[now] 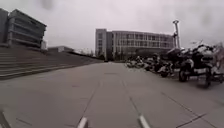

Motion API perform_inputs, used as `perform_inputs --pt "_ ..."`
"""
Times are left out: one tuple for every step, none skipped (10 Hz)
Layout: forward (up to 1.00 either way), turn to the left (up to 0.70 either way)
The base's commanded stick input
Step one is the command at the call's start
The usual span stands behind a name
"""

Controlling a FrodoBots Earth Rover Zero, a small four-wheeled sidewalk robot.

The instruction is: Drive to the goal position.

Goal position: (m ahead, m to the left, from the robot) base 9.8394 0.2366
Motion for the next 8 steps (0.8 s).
perform_inputs --pt "1.00 0.00" --pt "1.00 0.00" --pt "1.00 0.00" --pt "1.00 0.00" --pt "1.00 0.00" --pt "1.00 0.00" --pt "1.00 0.00" --pt "1.00 0.00"
